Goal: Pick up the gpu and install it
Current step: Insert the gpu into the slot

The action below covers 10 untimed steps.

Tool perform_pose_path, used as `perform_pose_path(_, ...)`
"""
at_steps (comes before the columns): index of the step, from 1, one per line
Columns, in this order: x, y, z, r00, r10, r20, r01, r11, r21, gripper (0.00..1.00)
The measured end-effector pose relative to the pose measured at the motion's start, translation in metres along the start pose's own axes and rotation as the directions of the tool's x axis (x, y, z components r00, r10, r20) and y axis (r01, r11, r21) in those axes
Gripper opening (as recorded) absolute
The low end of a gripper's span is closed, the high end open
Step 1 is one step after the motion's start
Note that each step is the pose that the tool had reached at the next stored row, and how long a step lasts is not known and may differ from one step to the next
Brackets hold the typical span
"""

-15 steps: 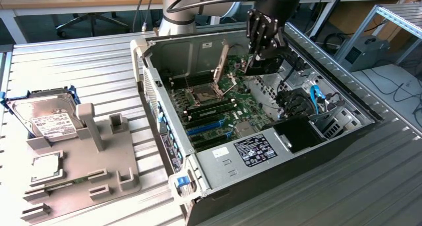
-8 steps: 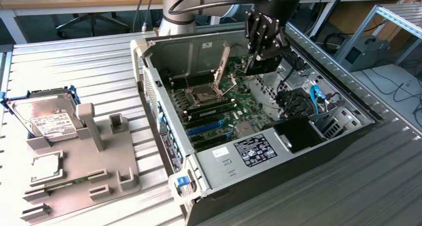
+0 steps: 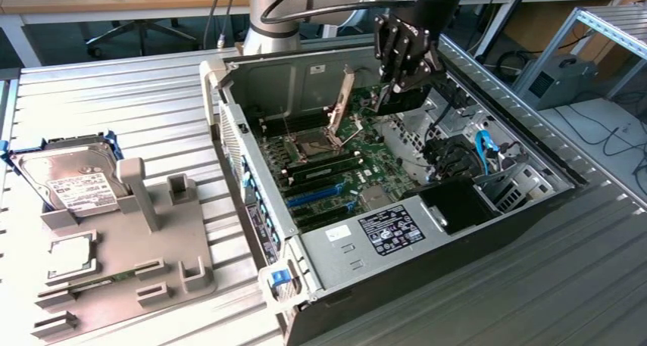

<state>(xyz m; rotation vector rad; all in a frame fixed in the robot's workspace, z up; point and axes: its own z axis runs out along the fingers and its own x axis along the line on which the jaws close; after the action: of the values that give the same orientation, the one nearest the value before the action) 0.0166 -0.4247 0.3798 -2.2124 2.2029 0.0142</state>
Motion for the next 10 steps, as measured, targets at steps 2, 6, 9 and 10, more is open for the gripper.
perform_pose_path(2, 0.0001, 0.0013, 0.0000, 1.0000, 0.000, 0.0001, 0.000, 1.0000, 0.0001, 0.27)
perform_pose_path(6, 0.0022, 0.0046, 0.0004, 1.0000, 0.000, 0.0000, 0.000, 1.0000, 0.0000, 0.27)
perform_pose_path(9, 0.0039, 0.0064, 0.0014, 1.0000, -0.001, 0.0003, 0.001, 1.0000, 0.0001, 0.27)
perform_pose_path(10, 0.0044, 0.0070, 0.0019, 1.0000, -0.001, 0.0002, 0.001, 1.0000, 0.0000, 0.27)
